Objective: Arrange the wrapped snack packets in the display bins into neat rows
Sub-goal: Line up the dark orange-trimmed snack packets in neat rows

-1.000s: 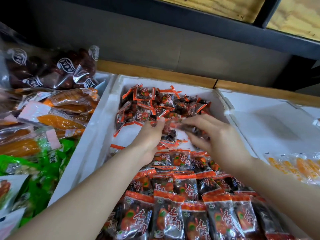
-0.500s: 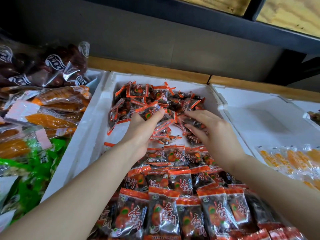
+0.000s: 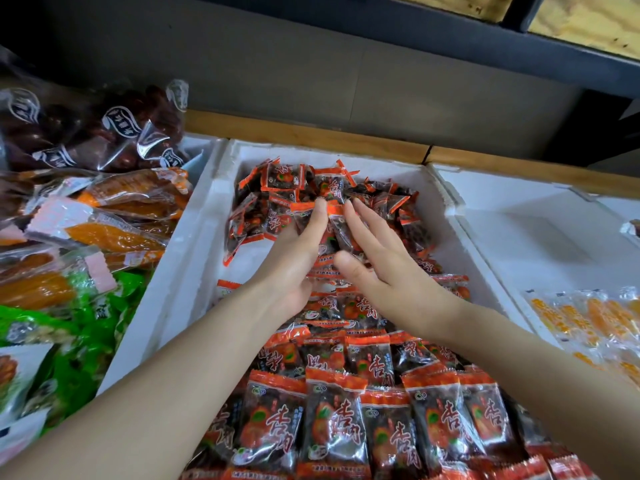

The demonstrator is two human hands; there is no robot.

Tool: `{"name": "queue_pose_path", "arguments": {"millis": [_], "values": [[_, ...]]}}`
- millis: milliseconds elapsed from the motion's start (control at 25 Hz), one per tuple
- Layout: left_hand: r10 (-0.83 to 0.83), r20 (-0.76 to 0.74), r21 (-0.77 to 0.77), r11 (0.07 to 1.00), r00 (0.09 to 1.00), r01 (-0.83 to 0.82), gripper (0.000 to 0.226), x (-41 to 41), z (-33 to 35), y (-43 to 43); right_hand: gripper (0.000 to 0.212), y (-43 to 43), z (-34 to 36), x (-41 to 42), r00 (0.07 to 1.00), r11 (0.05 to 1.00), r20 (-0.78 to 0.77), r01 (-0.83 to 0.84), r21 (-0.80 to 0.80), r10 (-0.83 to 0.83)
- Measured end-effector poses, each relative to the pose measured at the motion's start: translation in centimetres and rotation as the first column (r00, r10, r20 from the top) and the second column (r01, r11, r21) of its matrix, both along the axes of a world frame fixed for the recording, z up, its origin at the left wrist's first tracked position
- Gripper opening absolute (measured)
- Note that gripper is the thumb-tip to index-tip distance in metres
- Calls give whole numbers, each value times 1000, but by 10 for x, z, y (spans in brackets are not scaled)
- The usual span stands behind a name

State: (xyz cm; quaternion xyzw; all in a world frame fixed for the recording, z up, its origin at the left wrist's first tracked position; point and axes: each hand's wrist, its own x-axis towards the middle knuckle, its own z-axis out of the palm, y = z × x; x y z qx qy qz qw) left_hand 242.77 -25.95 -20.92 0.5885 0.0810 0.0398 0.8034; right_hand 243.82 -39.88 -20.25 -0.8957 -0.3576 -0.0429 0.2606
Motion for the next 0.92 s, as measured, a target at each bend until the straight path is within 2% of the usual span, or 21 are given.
{"name": "queue_pose_path", "arguments": {"millis": [120, 240, 320, 400, 480, 560, 600, 760, 920], "values": [[3, 53, -32, 999, 999, -1, 28, -5, 2, 1, 90, -4, 6, -1, 998, 1000, -57, 13, -23, -15], [36, 54, -8, 999, 998, -35, 28, -3, -1, 1, 105, -11, 6, -7, 993, 999, -117, 1, -49, -6], [68, 97, 5, 998, 993, -68, 20, -4, -1, -1, 106, -15, 7, -13, 982, 999, -189, 14, 32, -8], [92, 157, 15, 995, 983, -95, 13, -3, -1, -2, 103, -19, 9, -16, 946, 969, -323, 84, 234, -4], [98, 213, 38, 993, 972, -109, 12, -3, -2, -2, 94, -22, 8, -15, 885, 890, -466, 197, 410, 18], [85, 275, 99, 988, 958, -116, 17, -2, -4, -1, 84, -26, 5, -12, 835, 840, -548, 264, 474, 47], [64, 310, 140, 984, 949, -112, 20, -2, -6, 0, 76, -29, 4, -11, 832, 847, -553, 263, 462, 43], [-110, 375, 387, 921, 920, -47, 27, -11, -8, -6, 18, -40, 4, -17, 847, 891, -531, 251, 378, -13], [-173, 351, 440, 898, 920, 1, 27, -18, -9, -14, 5, -65, 3, -18, 874, 870, -480, 293, 396, -76]]}}
